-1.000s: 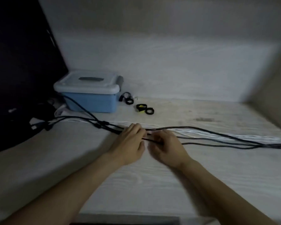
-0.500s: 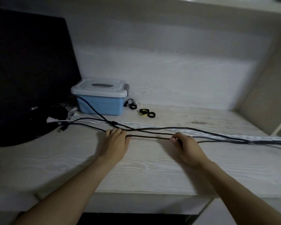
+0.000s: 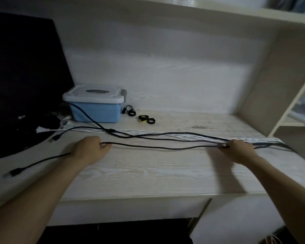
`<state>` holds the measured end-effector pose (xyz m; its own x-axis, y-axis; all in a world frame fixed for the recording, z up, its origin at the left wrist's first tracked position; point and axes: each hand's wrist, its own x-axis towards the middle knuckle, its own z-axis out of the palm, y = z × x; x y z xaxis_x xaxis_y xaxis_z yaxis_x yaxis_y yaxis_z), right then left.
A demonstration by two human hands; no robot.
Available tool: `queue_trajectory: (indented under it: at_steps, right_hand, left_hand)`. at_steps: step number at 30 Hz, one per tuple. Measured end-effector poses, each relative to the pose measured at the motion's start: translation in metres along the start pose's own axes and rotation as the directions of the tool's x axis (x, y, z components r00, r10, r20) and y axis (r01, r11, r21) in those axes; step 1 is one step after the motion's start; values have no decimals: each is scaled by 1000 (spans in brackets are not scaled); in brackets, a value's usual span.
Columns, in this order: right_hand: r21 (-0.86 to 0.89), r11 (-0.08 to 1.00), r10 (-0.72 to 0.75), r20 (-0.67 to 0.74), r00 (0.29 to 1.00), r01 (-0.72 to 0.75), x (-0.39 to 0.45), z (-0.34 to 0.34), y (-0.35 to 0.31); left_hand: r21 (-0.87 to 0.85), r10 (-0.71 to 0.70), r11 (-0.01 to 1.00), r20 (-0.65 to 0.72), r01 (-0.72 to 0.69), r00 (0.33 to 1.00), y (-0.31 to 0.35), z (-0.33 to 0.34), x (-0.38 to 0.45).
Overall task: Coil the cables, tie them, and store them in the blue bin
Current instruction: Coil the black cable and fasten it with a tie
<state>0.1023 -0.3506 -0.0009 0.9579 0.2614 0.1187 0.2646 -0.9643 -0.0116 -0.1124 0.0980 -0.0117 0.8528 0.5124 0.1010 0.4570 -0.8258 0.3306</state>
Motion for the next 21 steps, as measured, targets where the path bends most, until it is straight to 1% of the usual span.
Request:
queue_trajectory:
  at_steps: [2,4,5,7,9,10,12,15,17,19,21]
  right_hand:
    - [-23,999,50,44,998,-49,1,4,12]
    - [28,998,44,136,990,-48,4,8,15]
    - [65,996,48,173,984,-60,5,10,13]
    - [158,984,49,179,983,-78,6,12,4]
    - [248,968,-3,106,994,-24,11,11,-13]
    - [283,959,-44,66,997,24,14,12,-24]
    - [346,928,-152,11,988,139,24,12,-49]
    - [335,901,-303,33,953,275,42,17,-89]
    - [326,888,-354,38,934,323,54,26,-119]
    - [326,875,-389,32,921,358,63,33,-149]
    - [287,872,-418,15,908,396,68,37,-172]
  left_hand:
    - [-67,-1,998,57,5,998,9,-3,2]
    - [-120,37,992,61,-29,997,21,-3,5]
    - [-102,54,994,41,-50,998,25,-3,7]
    - [43,63,997,-9,-62,998,29,0,13]
    - [193,77,979,-63,-64,995,22,7,24]
    - [219,71,974,-80,-52,994,17,13,30]
    - [187,17,982,-98,2,995,9,24,38]
    - [119,-56,990,-144,74,988,7,39,41]
    - [82,-56,994,-178,71,982,6,44,42]
    - [44,-23,999,-196,32,980,5,46,42]
    - [14,2,1000,-199,1,980,3,46,43]
